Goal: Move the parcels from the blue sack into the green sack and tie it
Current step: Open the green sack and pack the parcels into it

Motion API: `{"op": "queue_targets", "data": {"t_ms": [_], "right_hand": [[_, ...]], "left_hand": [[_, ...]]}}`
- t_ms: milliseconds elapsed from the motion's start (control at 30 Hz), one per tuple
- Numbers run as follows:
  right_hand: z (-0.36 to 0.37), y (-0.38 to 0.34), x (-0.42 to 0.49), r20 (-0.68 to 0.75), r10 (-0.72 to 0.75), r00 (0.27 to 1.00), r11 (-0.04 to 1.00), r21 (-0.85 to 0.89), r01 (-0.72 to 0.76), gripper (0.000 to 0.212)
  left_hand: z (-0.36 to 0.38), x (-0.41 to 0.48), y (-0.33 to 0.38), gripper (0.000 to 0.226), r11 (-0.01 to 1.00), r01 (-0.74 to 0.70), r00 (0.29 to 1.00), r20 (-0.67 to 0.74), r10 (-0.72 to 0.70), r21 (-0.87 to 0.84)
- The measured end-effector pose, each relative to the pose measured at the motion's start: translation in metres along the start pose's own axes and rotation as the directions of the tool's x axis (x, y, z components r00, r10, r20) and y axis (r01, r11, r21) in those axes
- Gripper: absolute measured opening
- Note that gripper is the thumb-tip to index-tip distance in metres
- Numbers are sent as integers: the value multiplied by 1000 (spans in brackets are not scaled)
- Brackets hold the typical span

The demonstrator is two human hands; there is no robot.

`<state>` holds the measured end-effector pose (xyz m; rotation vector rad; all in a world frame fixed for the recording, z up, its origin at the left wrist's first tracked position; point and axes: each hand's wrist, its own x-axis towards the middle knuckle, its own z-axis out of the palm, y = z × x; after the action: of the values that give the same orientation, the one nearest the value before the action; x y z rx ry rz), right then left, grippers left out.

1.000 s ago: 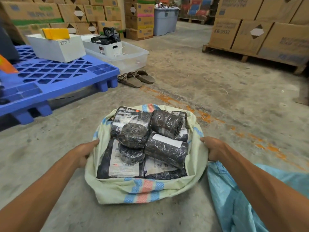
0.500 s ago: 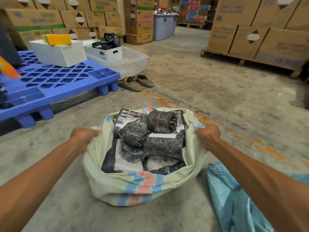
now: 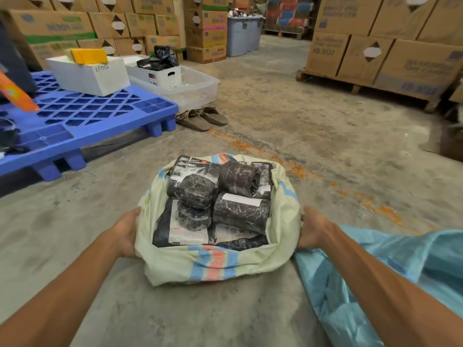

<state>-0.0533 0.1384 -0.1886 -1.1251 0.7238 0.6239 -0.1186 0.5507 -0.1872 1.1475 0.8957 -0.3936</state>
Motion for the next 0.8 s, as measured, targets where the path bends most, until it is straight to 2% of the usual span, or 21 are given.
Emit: {"op": "queue_targets", "data": {"t_ms": [100, 200, 267, 333, 467, 533, 567, 667, 800], "right_hand": [[-13, 22, 5, -40, -40, 998, 998, 47, 42, 41], [-19, 41, 14, 14, -27, 1000, 997, 71, 26, 44], [-9, 49, 1, 49, -25, 998, 999, 47, 22, 42], [-9, 53, 0, 23, -35, 999, 999, -21, 36, 43], [-24, 63, 10, 21, -6, 1000, 994, -107, 9, 45], [-20, 72, -7, 71, 29, 997, 997, -80, -24, 46], [-16, 75, -12, 108, 1, 994, 1000, -21, 1, 40], [-7, 88, -27, 50, -118, 992, 989, 91, 113, 39], [-18, 105, 11, -94, -184, 978, 979, 66, 191, 71]], "left_hand": [[-8, -13, -26, 55, 1000, 16, 997, 76, -16, -7], [-18, -13, -54, 51, 1000, 19, 1000, 9, -18, -21], [-28, -5, -67, 39, 1000, 19, 999, -48, -18, 22], [-24, -16, -67, 28, 994, 5, 995, -97, 6, 110], [-16, -43, -47, 32, 950, -16, 981, -179, 76, 312], [-20, -56, -36, 24, 943, -47, 979, -170, 108, 330], [-23, -59, -33, 18, 937, -68, 978, -162, 130, 344], [-30, -59, -34, 17, 953, -98, 978, -152, 146, 288], [-28, -67, -56, 27, 987, -158, 982, -106, 156, -15]]}}
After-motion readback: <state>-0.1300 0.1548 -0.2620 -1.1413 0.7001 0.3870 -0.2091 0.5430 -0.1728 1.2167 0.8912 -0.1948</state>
